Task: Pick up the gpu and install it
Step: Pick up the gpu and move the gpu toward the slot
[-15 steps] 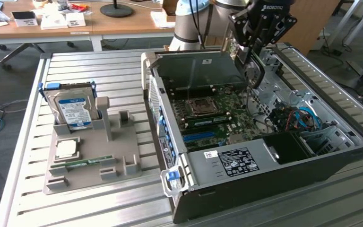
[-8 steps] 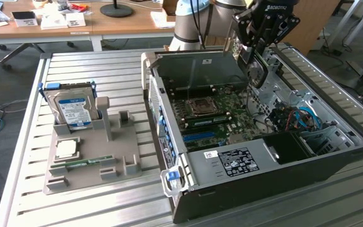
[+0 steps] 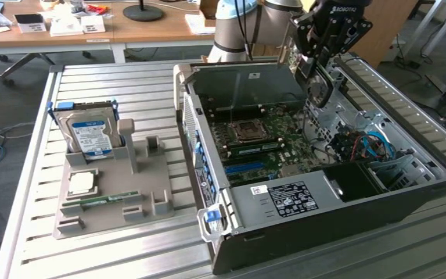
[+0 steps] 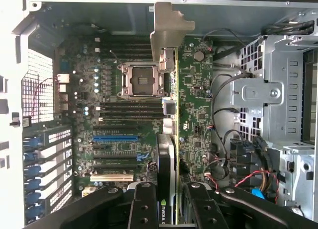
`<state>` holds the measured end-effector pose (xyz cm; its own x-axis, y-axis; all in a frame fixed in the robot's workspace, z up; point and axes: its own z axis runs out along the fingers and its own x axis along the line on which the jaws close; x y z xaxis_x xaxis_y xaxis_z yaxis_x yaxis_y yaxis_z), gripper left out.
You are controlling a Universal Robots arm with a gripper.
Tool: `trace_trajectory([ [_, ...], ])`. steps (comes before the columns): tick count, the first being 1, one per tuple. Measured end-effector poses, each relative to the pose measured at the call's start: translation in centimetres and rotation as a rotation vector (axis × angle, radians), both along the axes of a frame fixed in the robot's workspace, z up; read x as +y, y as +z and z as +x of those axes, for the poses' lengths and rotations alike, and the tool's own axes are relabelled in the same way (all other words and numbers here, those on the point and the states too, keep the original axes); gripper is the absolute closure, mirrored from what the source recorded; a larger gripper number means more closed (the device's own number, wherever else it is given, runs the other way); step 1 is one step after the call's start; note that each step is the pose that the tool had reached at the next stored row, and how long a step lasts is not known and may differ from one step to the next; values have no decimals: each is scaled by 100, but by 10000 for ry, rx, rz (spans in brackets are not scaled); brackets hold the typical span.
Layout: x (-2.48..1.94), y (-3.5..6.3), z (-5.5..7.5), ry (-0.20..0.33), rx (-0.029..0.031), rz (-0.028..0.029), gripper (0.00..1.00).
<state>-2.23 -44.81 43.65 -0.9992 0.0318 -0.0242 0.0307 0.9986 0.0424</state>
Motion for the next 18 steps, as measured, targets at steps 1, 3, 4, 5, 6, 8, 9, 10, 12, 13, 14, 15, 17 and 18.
trace_trajectory([
  [1,0,0,10,0,0,0,73],
  [3,0,0,29,1,0,0,73],
  [4,0,0,38,0,0,0,73],
  [5,0,0,48,0,0,0,73],
  [6,0,0,57,0,0,0,73],
  [8,0,0,78,1,0,0,73],
  [9,0,0,88,1,0,1,73],
  [10,0,0,99,1,0,0,73],
  [12,0,0,121,1,0,0,73],
  [13,0,0,133,0,0,0,73],
  [14,0,0,144,0,0,0,73],
  [15,0,0,155,0,0,0,73],
  [17,0,0,177,0,0,1,73],
  [18,0,0,190,0,0,0,73],
])
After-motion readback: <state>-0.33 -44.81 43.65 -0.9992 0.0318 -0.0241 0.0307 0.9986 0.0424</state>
